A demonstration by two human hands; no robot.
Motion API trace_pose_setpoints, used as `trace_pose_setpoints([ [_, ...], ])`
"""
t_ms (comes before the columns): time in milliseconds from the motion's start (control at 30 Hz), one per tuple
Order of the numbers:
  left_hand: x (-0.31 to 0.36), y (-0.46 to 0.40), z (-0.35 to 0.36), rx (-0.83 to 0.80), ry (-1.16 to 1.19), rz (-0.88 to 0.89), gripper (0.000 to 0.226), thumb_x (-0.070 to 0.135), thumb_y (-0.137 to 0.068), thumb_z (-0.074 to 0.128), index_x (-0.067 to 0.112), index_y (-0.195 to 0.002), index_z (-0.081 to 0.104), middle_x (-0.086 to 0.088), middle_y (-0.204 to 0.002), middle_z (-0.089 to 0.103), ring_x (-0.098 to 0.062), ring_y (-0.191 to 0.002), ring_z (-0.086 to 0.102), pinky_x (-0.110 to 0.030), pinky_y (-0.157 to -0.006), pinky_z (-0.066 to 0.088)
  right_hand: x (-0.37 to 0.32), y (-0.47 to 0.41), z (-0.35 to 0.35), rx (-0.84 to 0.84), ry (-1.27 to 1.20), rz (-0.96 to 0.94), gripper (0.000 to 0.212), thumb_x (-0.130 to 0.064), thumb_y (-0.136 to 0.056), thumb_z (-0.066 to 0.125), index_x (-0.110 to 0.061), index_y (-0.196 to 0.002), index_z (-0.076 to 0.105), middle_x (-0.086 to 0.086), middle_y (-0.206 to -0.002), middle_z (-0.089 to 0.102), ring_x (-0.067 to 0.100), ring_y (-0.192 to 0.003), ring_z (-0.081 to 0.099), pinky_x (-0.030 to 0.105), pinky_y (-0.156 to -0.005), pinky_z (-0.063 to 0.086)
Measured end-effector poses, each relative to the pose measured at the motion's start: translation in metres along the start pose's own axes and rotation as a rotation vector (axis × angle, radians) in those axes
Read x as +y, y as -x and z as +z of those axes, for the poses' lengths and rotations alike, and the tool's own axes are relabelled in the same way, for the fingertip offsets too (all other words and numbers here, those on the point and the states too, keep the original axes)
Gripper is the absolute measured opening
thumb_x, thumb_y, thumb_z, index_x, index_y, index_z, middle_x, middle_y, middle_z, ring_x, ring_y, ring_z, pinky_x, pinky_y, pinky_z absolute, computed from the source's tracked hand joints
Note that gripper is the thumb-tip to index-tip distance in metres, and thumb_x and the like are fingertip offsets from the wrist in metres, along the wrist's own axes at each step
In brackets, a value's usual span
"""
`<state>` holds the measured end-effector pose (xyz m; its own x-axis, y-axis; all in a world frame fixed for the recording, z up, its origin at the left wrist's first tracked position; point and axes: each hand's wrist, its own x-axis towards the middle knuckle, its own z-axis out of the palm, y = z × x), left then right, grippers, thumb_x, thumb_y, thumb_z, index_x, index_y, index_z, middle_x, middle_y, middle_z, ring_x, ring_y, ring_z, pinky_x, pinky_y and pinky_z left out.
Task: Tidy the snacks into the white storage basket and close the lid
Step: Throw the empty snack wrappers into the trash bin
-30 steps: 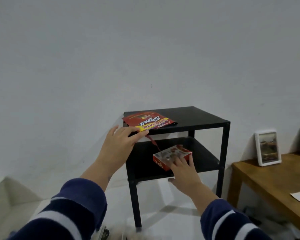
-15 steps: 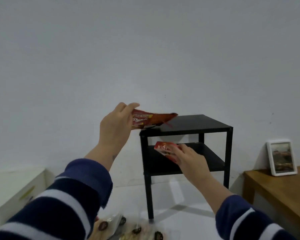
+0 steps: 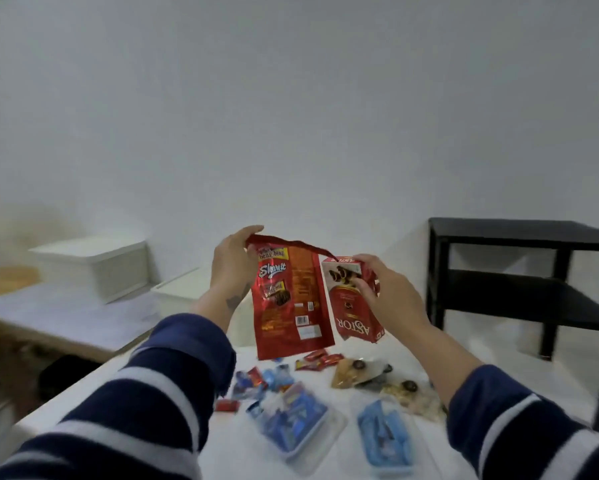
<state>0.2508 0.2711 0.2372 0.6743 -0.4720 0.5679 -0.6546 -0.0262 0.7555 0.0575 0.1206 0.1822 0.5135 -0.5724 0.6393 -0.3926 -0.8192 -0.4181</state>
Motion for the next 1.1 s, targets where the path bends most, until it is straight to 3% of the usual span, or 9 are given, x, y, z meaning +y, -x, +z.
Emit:
trace_pose_setpoints([
  [100, -0.043, 0.02, -0.055, -0.002, 0.067, -0.19, 0.034, 0.011, -0.1, 0.041, 0.024, -0.128, 0.055, -0.004, -0.111, 0.055, -0.02, -0.089, 0.064, -0.032, -0.067, 0.059, -0.046, 0.01, 0.047, -0.087, -0.108, -0.033, 0.032, -0.042, -0.095, 0.049, -0.04, -0.126, 0.042, -0.005, -0.101, 0.07, 0.012, -0.074, 0.061, 0.025, -0.059, 0.048],
  [233, -0.104, 0.038, -0.117, 0.08, 0.014, -0.347, 0.033, 0.011, -0.1, 0.044, 0.028, -0.125, 0.058, -0.008, -0.118, 0.058, -0.022, -0.09, 0.066, -0.042, -0.074, 0.06, -0.099, 0.016, 0.112, -0.218, -0.202, -0.094, 0.034, -0.043, -0.094, 0.051, -0.042, -0.127, 0.043, -0.002, -0.106, 0.07, 0.017, -0.081, 0.066, 0.029, -0.064, 0.054],
  [333, -0.142, 0.049, -0.154, 0.129, -0.043, -0.422, 0.037, 0.011, -0.099, 0.044, 0.028, -0.13, 0.054, -0.009, -0.111, 0.061, -0.026, -0.086, 0.068, -0.048, -0.075, 0.059, -0.131, 0.012, 0.16, -0.32, -0.275, -0.14, 0.035, -0.042, -0.094, 0.052, -0.039, -0.128, 0.045, -0.001, -0.104, 0.068, 0.014, -0.076, 0.061, 0.023, -0.058, 0.047],
  [400, -0.163, 0.058, -0.183, 0.166, -0.05, -0.494, 0.04, 0.009, -0.098, 0.044, 0.029, -0.132, 0.051, -0.009, -0.107, 0.064, -0.029, -0.085, 0.069, -0.05, -0.074, 0.059, -0.154, 0.005, 0.198, -0.369, -0.325, -0.167, 0.034, -0.041, -0.094, 0.053, -0.039, -0.127, 0.045, -0.001, -0.104, 0.069, 0.016, -0.078, 0.062, 0.028, -0.062, 0.05],
  [533, -0.227, 0.06, -0.245, 0.37, -0.204, -0.641, 0.041, 0.008, -0.098, 0.045, 0.032, -0.13, 0.052, -0.007, -0.103, 0.065, -0.031, -0.084, 0.069, -0.048, -0.068, 0.06, -0.222, -0.02, 0.289, -0.585, -0.406, -0.293, 0.034, -0.04, -0.093, 0.053, -0.04, -0.126, 0.046, 0.0, -0.105, 0.069, 0.019, -0.087, 0.065, 0.036, -0.073, 0.056],
  [700, -0.242, 0.072, -0.265, 0.399, -0.212, -0.675, 0.037, 0.01, -0.098, 0.044, 0.03, -0.127, 0.056, -0.002, -0.095, 0.065, -0.031, -0.082, 0.069, -0.049, -0.07, 0.059, -0.242, -0.023, 0.309, -0.576, -0.476, -0.276, 0.034, -0.04, -0.093, 0.054, -0.04, -0.126, 0.046, -0.001, -0.106, 0.068, 0.019, -0.09, 0.064, 0.035, -0.073, 0.056],
  [800, -0.268, 0.091, -0.301, 0.524, -0.28, -0.747, 0.038, 0.009, -0.098, 0.043, 0.03, -0.127, 0.056, -0.001, -0.096, 0.063, -0.028, -0.081, 0.069, -0.049, -0.071, 0.059, -0.287, -0.019, 0.352, -0.691, -0.512, -0.354, 0.033, -0.038, -0.093, 0.055, -0.039, -0.125, 0.047, 0.0, -0.105, 0.068, 0.019, -0.09, 0.064, 0.036, -0.073, 0.056],
  [967, -0.308, 0.138, -0.368, 0.668, -0.356, -0.868, 0.039, 0.01, -0.097, 0.044, 0.031, -0.127, 0.057, -0.007, -0.111, 0.065, -0.029, -0.084, 0.069, -0.045, -0.073, 0.059, -0.365, 0.015, 0.412, -0.868, -0.593, -0.443, 0.031, -0.038, -0.092, 0.055, -0.041, -0.122, 0.047, -0.006, -0.096, 0.063, 0.019, -0.09, 0.064, 0.038, -0.073, 0.057],
  [1100, -0.351, 0.166, -0.423, 0.718, -0.35, -0.919, 0.04, 0.01, -0.096, 0.045, 0.031, -0.126, 0.057, -0.008, -0.118, 0.066, -0.03, -0.085, 0.069, -0.042, -0.072, 0.057, -0.43, 0.045, 0.462, -0.957, -0.596, -0.516, 0.029, -0.04, -0.092, 0.056, -0.047, -0.118, 0.045, -0.001, -0.101, 0.068, 0.022, -0.09, 0.066, 0.045, -0.075, 0.058],
])
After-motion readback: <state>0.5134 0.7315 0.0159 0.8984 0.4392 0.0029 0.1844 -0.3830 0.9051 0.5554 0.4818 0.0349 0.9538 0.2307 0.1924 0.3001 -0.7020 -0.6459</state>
